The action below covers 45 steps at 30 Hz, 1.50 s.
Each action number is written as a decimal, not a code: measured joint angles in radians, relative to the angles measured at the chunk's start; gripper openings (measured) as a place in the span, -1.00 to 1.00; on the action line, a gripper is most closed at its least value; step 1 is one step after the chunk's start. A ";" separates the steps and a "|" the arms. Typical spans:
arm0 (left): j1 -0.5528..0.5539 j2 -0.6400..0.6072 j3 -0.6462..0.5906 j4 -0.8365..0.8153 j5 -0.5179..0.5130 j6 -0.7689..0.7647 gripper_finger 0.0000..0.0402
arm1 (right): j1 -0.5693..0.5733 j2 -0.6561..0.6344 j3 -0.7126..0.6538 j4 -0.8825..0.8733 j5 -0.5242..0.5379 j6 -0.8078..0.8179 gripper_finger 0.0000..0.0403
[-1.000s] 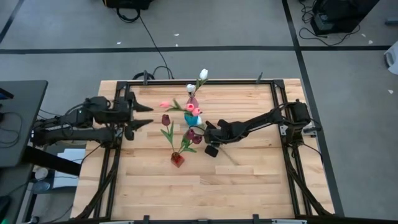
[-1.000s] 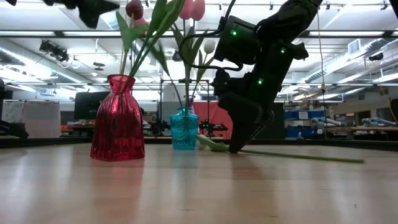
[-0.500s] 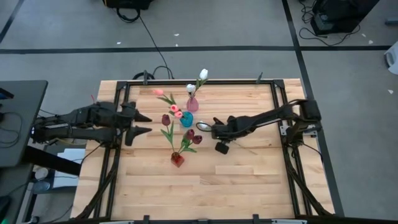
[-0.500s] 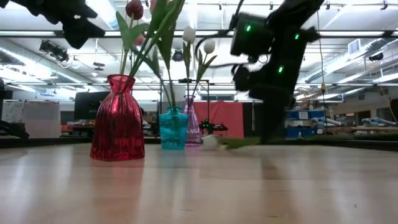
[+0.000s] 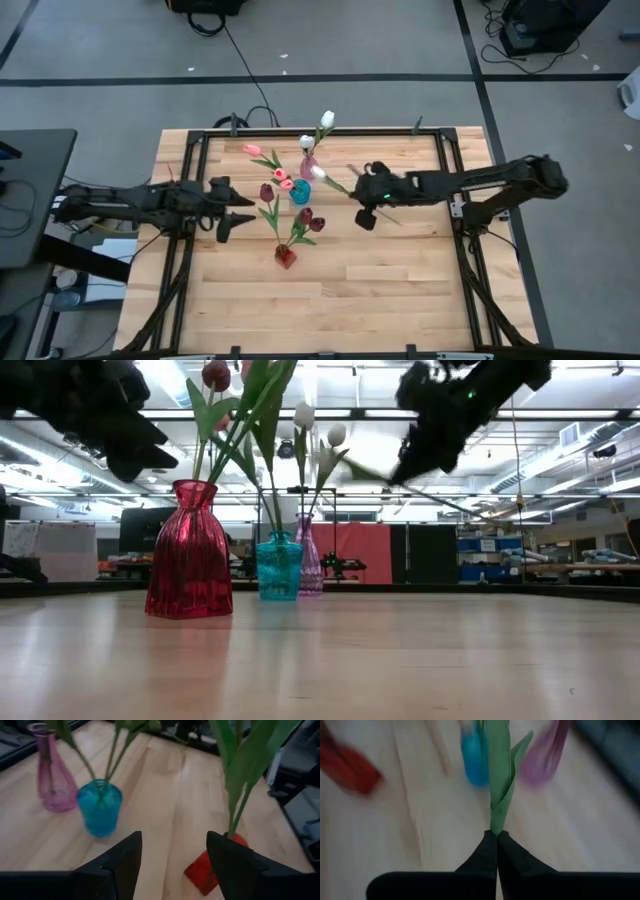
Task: Sort flowers into vase by color
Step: Put the white flower into the violet vase
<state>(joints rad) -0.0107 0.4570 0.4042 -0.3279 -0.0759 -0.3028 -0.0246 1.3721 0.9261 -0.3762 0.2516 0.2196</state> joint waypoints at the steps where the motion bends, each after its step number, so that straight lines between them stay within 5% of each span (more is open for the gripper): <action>1: -0.008 -0.001 -0.024 0.038 0.000 -0.009 0.13 | -0.001 -0.034 -0.034 0.084 0.005 -0.028 -0.96; 11: -0.038 0.001 -0.166 0.367 -0.124 0.016 0.13 | -0.081 -0.168 -0.370 1.030 -0.004 -0.316 -0.96; 18: -0.037 0.001 -0.199 0.490 -0.211 0.043 0.13 | -0.245 0.028 -0.434 1.705 -0.278 -0.382 -0.96; 24: -0.038 0.001 -0.199 0.529 -0.249 0.064 0.13 | -0.324 0.243 -0.291 1.836 -0.416 -0.314 -0.96; 32: -0.038 0.001 -0.199 0.536 -0.263 0.066 0.13 | -0.334 0.443 -0.092 1.936 -0.486 -0.431 -0.97; 45: -0.038 0.001 -0.198 0.518 -0.261 0.065 0.13 | -0.348 0.510 0.022 1.930 -0.478 -0.525 -0.97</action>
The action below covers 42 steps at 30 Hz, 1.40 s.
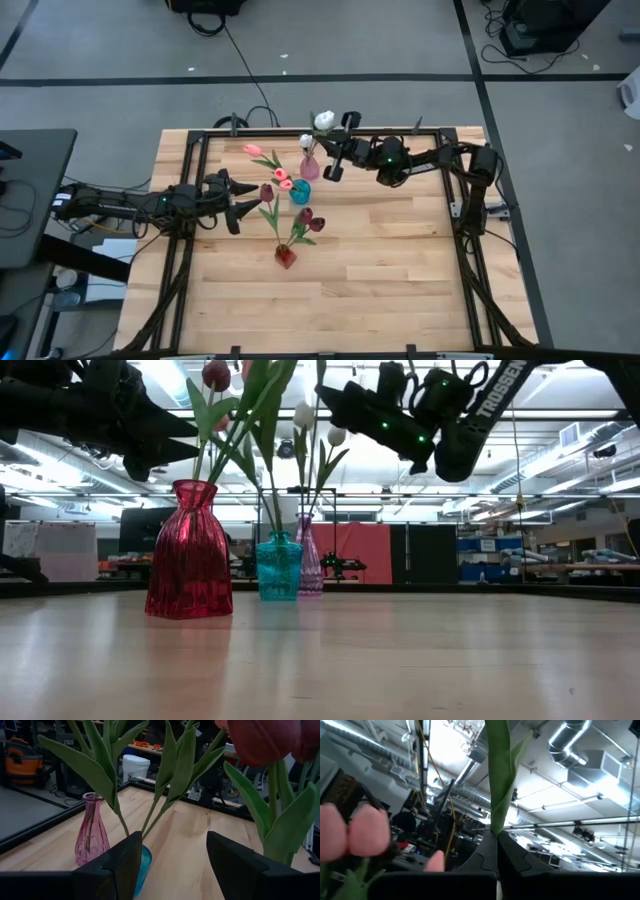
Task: Sort flowers into vase by color
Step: Put the white flower into the violet vase
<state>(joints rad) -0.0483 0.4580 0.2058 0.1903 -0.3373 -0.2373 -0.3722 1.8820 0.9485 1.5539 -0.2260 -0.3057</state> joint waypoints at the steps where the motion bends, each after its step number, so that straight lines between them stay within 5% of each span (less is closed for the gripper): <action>1: 0.000 0.000 0.000 0.000 0.000 0.001 0.13 | -0.006 0.000 0.000 -0.001 0.000 0.007 -0.97; 14: 0.000 0.000 0.000 -0.001 0.001 0.000 0.13 | -0.027 0.065 0.002 -0.047 0.031 0.128 -0.97; 27: 0.000 0.000 0.001 -0.001 0.001 -0.002 0.13 | -0.028 0.061 0.002 -0.431 0.068 0.233 -0.89; 42: 0.000 0.000 0.001 -0.002 0.036 -0.003 0.13 | -0.028 0.061 0.002 -0.568 0.072 0.233 -0.65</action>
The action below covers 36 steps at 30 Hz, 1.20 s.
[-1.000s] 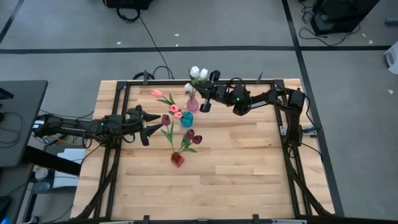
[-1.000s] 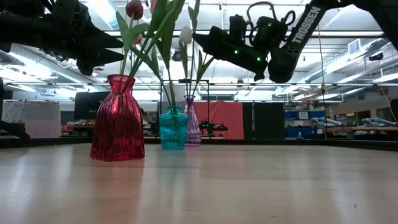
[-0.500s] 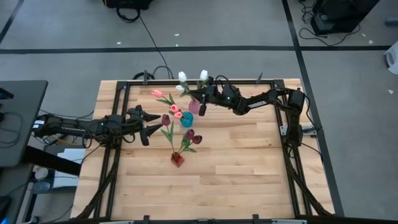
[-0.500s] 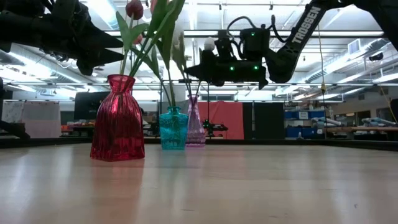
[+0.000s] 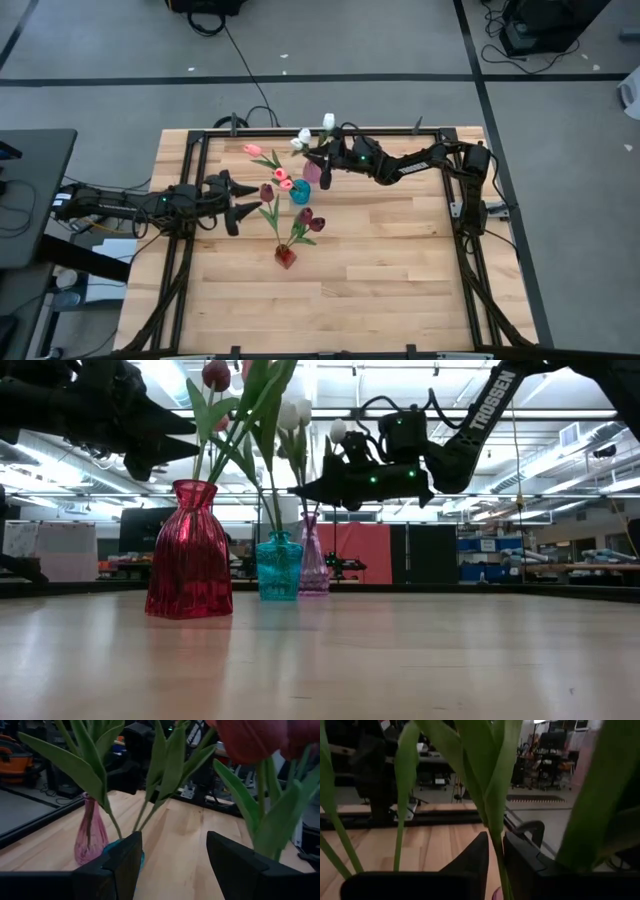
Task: Sort flowers into vase by color
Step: Put the white flower into the violet vase, then return to Home Position
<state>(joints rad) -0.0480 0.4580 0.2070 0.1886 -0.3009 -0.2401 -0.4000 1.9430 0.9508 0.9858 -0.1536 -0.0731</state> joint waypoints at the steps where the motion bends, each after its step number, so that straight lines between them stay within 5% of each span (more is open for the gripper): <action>1: 0.000 0.000 0.000 0.000 0.009 0.000 0.13 | 0.000 0.000 0.000 -0.011 0.003 -0.002 -0.64; 11: 0.000 0.000 0.000 -0.001 0.018 0.002 0.13 | 0.000 -0.042 -0.001 -0.098 0.006 -0.015 -0.43; 25: 0.000 0.000 0.000 -0.001 0.010 0.056 0.13 | 0.001 -0.298 -0.005 -0.546 0.002 -0.060 0.16; 36: 0.000 -0.002 0.000 -0.024 -0.016 0.127 0.13 | 0.001 -0.644 -0.344 -0.489 0.032 0.018 0.21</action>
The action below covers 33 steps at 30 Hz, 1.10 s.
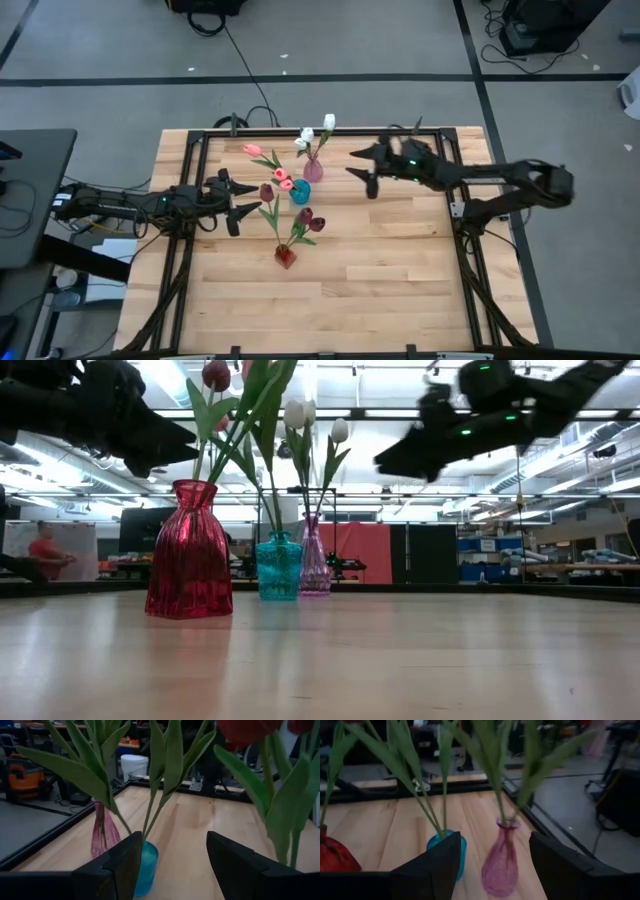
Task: Sort flowers into vase by color
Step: Return to Home Position
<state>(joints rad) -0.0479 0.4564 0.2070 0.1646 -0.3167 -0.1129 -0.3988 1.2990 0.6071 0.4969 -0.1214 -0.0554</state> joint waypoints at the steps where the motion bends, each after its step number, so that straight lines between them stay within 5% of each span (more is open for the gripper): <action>1: 0.000 0.000 0.000 -0.007 -0.004 0.006 0.13 | 0.001 -0.041 -0.036 0.010 0.013 0.007 0.21; 9: 0.000 -0.008 0.000 -0.122 -0.120 0.037 0.13 | -0.003 -0.382 -0.273 0.017 0.050 0.132 0.21; 18: -0.053 -0.132 0.000 -0.209 -0.125 0.061 0.13 | -0.018 -0.672 -0.452 0.026 0.076 0.217 0.19; 33: -0.092 -0.362 -0.166 -0.101 -0.169 0.161 0.13 | -0.032 -0.935 -0.525 -0.123 0.080 0.320 0.19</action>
<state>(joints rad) -0.1394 0.0943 0.0412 0.0635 -0.4856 0.0483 -0.4309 0.3638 0.0818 0.3735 -0.0417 0.2648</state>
